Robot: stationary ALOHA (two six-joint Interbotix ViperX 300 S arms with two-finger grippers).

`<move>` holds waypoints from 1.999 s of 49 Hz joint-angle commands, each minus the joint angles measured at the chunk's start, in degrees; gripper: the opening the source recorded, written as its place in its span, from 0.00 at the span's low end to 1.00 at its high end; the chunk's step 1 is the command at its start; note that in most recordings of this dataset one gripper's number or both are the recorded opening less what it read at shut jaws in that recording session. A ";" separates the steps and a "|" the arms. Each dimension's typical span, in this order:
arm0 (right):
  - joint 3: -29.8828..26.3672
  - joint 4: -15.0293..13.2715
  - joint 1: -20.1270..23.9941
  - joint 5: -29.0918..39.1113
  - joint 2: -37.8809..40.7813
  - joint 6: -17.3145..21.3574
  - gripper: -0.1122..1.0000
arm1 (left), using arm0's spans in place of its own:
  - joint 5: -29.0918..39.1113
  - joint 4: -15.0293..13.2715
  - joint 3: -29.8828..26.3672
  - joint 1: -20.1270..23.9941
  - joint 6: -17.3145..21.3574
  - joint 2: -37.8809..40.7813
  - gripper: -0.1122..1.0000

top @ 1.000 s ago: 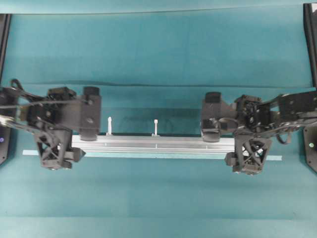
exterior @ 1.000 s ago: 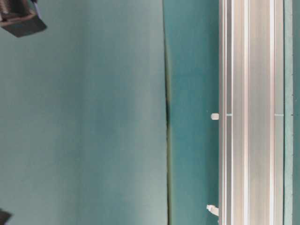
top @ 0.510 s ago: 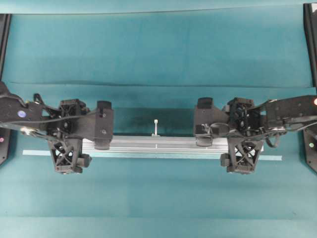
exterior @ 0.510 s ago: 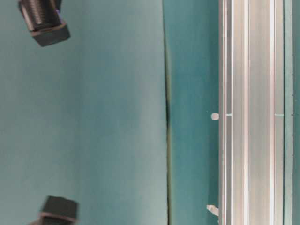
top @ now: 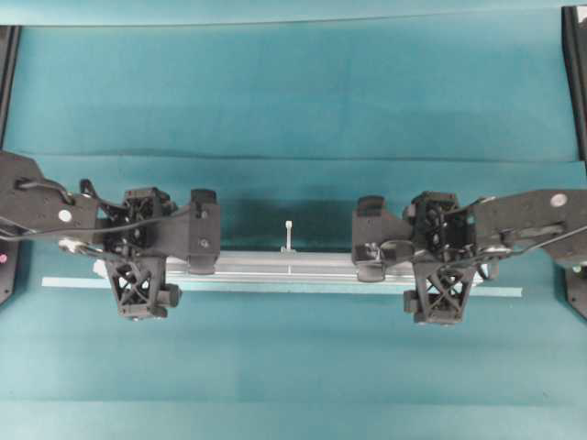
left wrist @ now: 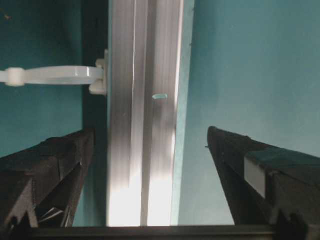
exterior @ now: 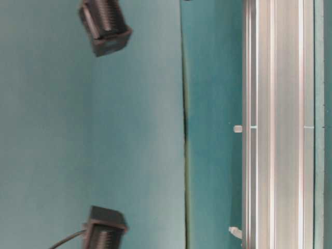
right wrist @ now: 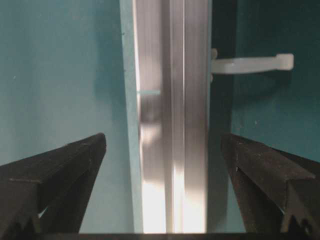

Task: Lift the large metal rail with both hands.
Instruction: 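Lower both open grippers around the rail near each end, then close both grippers on the rail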

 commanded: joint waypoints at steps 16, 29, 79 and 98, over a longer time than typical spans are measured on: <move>0.44 -0.18 0.09 -4.31 3.60 -0.35 0.97 | -4.31 0.26 -0.35 0.00 0.44 3.60 0.97; 1.23 -0.26 -0.09 -6.68 3.78 0.00 0.97 | -4.57 0.35 -0.26 -0.09 0.35 3.78 0.97; 0.88 -0.09 -0.18 -6.15 4.13 0.26 0.46 | -4.75 0.26 -0.26 0.00 0.00 3.69 0.43; -1.49 0.44 -0.18 -1.14 1.14 0.26 0.46 | -0.97 0.26 -2.46 0.00 0.35 1.32 0.43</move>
